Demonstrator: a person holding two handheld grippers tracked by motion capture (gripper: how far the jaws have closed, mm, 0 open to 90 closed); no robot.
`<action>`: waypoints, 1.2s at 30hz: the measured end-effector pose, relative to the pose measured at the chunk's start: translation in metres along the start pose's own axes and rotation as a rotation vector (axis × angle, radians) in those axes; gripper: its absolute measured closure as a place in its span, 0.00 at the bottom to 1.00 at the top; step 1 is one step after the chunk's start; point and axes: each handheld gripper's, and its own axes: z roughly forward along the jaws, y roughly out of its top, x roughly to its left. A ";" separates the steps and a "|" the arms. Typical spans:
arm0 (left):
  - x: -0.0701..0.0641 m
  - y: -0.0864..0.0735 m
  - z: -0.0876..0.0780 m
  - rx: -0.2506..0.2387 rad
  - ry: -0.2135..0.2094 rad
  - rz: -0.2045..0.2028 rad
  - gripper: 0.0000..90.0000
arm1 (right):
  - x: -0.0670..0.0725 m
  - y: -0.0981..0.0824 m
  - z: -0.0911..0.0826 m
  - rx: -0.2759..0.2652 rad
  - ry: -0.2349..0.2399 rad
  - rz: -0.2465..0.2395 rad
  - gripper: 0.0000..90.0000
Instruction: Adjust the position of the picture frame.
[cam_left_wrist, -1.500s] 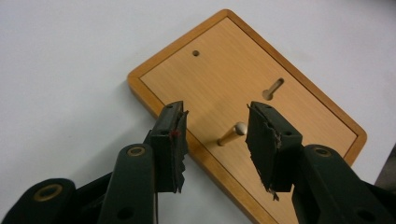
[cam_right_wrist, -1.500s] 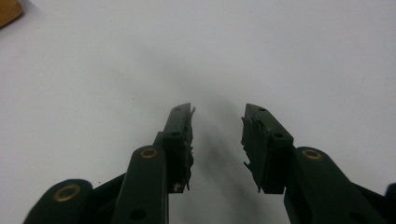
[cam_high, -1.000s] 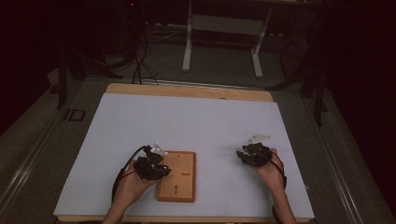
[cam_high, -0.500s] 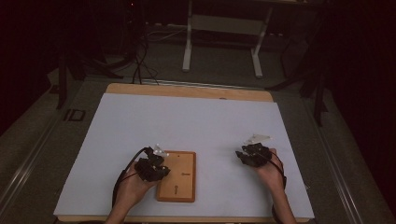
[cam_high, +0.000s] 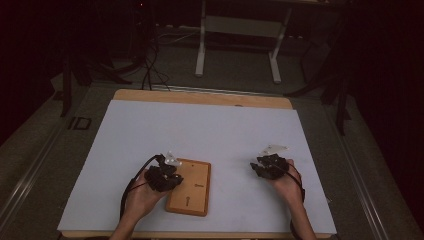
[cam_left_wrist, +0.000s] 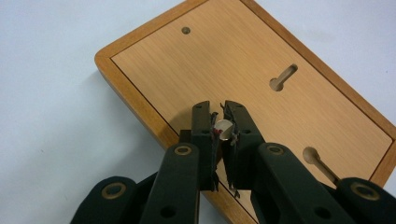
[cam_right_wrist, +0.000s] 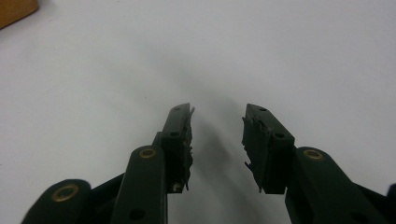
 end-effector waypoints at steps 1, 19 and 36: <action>0.000 0.001 0.000 -0.004 0.000 0.002 0.93 | 0.001 0.000 0.000 0.001 0.002 -0.001 0.68; -0.012 0.028 0.003 -0.056 0.000 0.103 0.93 | 0.009 0.007 0.004 -0.062 0.095 0.024 0.79; -0.024 0.055 0.015 -0.075 -0.051 0.203 0.93 | 0.031 0.026 0.012 -0.105 0.120 -0.019 1.00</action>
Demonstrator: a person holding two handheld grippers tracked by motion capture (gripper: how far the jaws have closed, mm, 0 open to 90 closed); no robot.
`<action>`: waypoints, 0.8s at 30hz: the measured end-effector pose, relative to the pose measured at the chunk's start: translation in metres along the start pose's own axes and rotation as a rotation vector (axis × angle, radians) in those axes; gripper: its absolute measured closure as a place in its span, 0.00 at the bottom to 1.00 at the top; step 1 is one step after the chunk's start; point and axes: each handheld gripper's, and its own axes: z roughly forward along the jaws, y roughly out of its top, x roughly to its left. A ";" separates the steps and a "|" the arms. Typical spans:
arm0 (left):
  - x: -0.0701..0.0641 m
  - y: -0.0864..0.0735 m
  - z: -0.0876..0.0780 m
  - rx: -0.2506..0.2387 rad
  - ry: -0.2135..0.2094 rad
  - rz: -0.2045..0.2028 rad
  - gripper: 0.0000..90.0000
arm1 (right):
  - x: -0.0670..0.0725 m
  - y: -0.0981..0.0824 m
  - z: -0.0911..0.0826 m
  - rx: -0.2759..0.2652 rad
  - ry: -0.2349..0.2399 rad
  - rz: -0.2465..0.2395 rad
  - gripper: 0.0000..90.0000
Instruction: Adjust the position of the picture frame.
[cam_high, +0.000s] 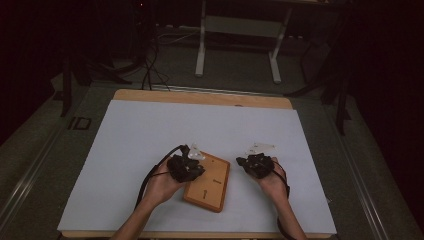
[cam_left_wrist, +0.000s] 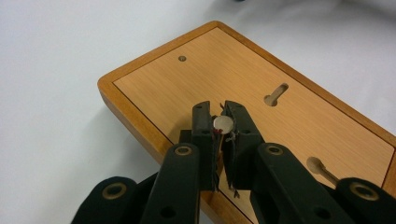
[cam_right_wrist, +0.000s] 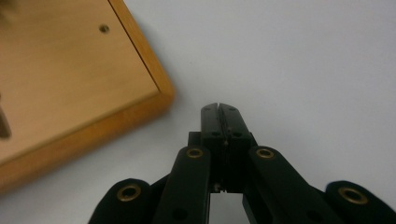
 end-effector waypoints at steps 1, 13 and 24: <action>-0.003 0.004 0.003 0.006 -0.016 0.020 0.93 | 0.000 0.001 0.000 0.000 0.000 0.001 1.00; -0.016 0.019 0.016 -0.015 -0.061 0.114 0.93 | -0.005 0.000 0.008 0.044 0.047 0.020 0.99; -0.003 0.023 0.020 -0.030 -0.051 0.077 0.93 | -0.006 -0.008 0.007 0.081 0.094 0.053 0.99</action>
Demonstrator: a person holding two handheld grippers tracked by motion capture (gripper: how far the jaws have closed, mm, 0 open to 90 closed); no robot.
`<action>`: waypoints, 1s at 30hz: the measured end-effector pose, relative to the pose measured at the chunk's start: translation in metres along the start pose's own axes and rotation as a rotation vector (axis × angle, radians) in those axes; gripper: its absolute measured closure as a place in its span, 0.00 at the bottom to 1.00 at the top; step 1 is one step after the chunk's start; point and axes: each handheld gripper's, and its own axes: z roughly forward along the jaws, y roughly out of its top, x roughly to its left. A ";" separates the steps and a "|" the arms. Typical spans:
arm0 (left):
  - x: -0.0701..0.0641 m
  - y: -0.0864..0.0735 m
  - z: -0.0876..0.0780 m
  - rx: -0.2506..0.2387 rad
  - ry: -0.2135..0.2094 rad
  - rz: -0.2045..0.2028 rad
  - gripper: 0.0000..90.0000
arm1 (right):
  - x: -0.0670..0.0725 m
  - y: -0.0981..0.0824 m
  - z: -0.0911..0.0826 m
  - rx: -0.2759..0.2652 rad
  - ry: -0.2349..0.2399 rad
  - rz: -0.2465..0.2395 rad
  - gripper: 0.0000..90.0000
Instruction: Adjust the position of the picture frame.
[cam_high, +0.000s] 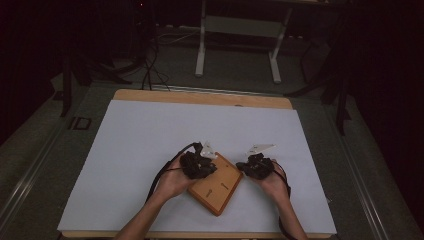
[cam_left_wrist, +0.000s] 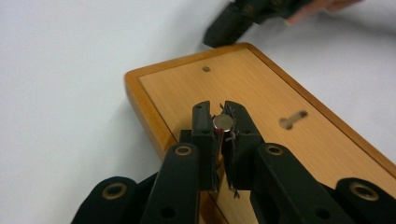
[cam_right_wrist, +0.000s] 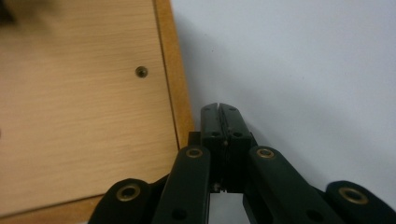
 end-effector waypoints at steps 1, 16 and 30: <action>0.002 0.000 0.000 -0.001 0.001 -0.008 0.93 | 0.000 0.000 0.000 0.000 0.000 0.000 0.99; 0.032 0.005 0.016 -0.044 -0.006 -0.111 0.93 | 0.007 -0.009 -0.008 0.031 0.017 -0.012 1.00; 0.052 0.000 0.030 -0.069 -0.013 -0.178 0.93 | 0.017 -0.013 -0.013 0.037 0.092 -0.037 1.00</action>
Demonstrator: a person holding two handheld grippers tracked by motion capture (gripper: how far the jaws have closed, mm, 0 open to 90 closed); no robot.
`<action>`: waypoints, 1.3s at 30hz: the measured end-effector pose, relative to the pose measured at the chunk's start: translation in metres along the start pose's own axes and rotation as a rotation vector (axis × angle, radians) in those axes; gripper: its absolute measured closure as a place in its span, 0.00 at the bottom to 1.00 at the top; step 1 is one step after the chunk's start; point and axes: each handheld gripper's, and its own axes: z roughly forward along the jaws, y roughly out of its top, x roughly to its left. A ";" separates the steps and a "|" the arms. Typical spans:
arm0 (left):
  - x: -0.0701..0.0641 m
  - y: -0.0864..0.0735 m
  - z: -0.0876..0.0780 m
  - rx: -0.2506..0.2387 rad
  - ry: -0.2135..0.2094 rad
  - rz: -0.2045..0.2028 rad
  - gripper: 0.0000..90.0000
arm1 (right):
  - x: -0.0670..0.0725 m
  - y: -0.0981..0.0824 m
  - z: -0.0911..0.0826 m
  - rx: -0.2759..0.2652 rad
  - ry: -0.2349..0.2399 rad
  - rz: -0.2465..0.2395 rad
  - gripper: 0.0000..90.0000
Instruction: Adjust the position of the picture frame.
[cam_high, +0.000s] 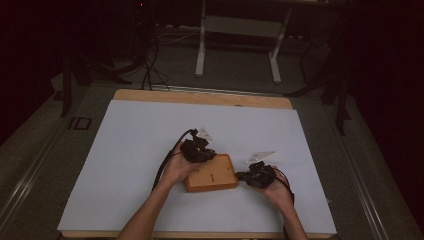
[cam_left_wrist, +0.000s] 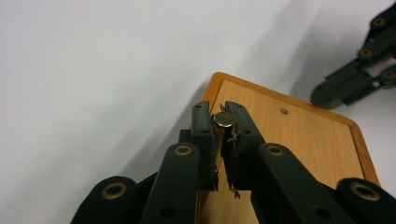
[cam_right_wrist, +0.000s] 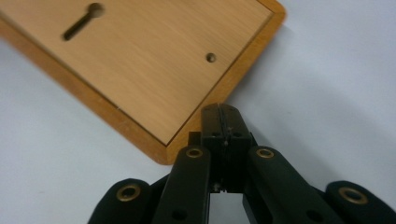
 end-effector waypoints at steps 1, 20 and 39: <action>0.000 0.000 0.000 0.000 0.000 0.000 0.93 | 0.000 0.000 0.000 0.000 0.000 0.000 1.00; 0.011 -0.006 0.003 0.002 -0.009 -0.026 0.93 | 0.001 0.000 0.004 -0.013 0.021 0.018 0.98; 0.010 -0.018 0.006 -0.051 -0.081 -0.007 0.93 | 0.002 -0.001 -0.002 -0.005 0.115 -0.021 0.98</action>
